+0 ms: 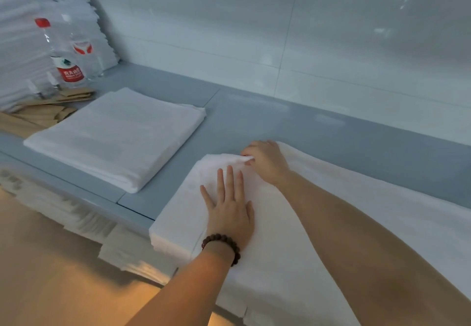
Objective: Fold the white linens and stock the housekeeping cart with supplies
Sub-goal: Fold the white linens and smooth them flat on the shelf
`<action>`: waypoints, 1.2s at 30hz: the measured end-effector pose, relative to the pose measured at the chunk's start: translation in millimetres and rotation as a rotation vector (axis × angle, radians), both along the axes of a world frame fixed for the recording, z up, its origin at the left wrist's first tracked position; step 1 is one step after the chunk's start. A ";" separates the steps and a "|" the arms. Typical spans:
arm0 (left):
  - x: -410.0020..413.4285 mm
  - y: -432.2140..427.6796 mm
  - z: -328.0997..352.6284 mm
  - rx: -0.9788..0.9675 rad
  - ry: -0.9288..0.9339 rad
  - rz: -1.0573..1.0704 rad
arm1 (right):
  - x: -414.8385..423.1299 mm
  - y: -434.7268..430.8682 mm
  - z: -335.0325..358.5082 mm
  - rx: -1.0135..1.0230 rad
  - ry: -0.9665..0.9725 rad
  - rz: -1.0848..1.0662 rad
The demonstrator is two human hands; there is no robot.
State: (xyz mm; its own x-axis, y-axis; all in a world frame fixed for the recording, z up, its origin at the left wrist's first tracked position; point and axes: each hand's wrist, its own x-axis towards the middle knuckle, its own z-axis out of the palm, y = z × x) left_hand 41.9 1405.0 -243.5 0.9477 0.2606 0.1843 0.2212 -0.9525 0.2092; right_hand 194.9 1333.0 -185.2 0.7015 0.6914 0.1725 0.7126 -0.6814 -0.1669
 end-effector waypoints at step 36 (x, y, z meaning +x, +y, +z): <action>-13.1 -6.4 23.8 0.113 0.010 -0.058 | -6.5 -32.3 33.4 0.283 0.407 -0.082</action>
State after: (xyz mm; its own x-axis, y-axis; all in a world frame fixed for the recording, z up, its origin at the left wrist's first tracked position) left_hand 28.8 1398.6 -219.7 0.9625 0.1833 0.1998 0.1665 -0.9812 0.0980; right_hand 188.4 1300.7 -151.8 0.8013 0.5965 0.0461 0.4968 -0.6204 -0.6069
